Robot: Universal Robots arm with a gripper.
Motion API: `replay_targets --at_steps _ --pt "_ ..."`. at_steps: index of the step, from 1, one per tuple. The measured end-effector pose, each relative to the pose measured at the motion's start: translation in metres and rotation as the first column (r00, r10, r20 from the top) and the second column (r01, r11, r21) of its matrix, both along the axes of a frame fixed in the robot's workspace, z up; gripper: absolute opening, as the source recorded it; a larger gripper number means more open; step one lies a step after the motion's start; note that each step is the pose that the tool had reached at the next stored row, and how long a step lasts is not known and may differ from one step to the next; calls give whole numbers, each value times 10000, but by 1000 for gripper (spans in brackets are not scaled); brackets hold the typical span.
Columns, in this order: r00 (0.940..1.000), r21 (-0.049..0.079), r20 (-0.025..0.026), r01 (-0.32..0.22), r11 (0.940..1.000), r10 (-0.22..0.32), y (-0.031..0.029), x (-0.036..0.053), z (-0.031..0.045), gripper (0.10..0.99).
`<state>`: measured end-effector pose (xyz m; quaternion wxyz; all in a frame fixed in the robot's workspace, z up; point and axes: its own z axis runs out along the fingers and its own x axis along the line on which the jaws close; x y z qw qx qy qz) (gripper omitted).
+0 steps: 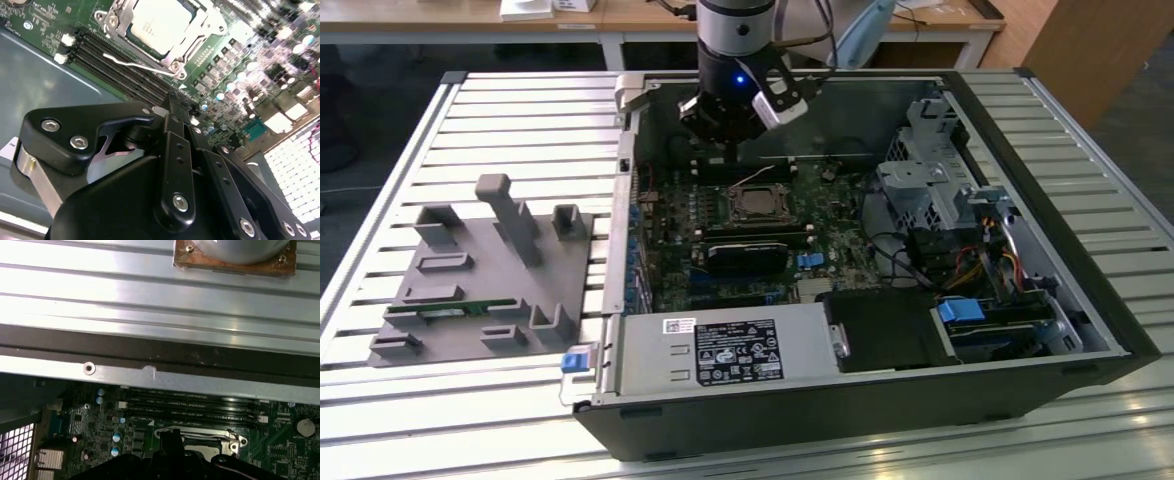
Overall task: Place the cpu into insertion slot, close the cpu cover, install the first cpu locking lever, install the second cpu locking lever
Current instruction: 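Install the first cpu locking lever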
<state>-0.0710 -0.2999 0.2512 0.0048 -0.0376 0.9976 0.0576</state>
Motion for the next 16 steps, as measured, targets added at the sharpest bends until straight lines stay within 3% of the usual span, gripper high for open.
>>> replay_targets --at_steps 2,10,16 --pt "10000 67 4 34 10000 -34 1 4 -15 114" --pt "9999 66 2 114 9999 -114 0 114 -59 114" --pt "9999 64 1 114 9999 -114 0 140 -72 114"
